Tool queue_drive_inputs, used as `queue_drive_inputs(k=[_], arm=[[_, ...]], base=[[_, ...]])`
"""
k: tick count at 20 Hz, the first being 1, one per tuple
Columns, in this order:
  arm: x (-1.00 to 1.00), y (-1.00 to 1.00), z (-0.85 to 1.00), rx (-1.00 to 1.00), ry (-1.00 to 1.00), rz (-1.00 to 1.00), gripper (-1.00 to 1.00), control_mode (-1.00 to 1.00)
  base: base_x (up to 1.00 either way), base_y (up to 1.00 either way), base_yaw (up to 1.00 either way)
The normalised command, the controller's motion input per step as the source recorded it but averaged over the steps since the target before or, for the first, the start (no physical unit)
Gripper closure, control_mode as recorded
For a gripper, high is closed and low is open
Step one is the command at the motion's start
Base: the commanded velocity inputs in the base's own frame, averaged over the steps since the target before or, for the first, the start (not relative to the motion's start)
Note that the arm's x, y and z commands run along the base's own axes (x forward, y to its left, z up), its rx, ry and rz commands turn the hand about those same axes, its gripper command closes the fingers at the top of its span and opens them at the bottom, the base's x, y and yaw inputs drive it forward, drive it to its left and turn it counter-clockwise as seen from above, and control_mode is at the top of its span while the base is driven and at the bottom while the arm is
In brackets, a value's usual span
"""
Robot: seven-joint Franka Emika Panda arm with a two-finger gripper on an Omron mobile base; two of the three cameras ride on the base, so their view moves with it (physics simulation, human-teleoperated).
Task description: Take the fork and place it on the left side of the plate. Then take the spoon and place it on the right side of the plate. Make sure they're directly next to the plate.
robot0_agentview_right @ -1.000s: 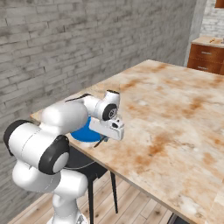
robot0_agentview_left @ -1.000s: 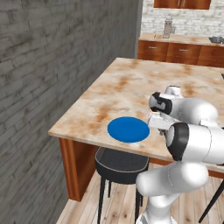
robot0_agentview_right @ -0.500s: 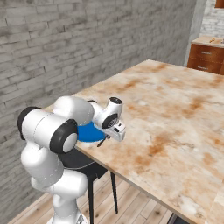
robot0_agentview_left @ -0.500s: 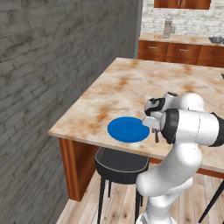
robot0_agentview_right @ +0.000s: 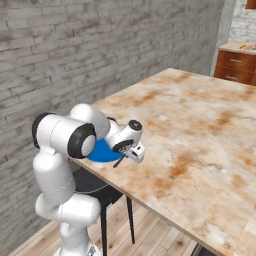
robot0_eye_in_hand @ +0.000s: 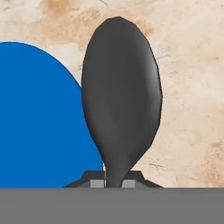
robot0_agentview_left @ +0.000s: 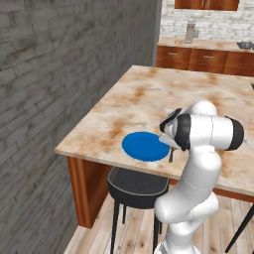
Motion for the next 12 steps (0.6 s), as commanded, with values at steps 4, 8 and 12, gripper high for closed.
queue_drive_inputs(k=[4, 8, 12], arm=[[0.54, -0.03, -0.19, 0.05, -0.11, -0.06, -1.00, -1.00], [0.36, -0.32, -0.07, 0.13, -0.14, -0.06, -1.00, -1.00], [0.01, -0.45, 0.13, 0.18, -0.17, -0.03, -1.00, -1.00]], base=[[0.00, 0.00, 0.00], [0.00, 0.00, 0.00], [0.00, 0.00, 0.00]])
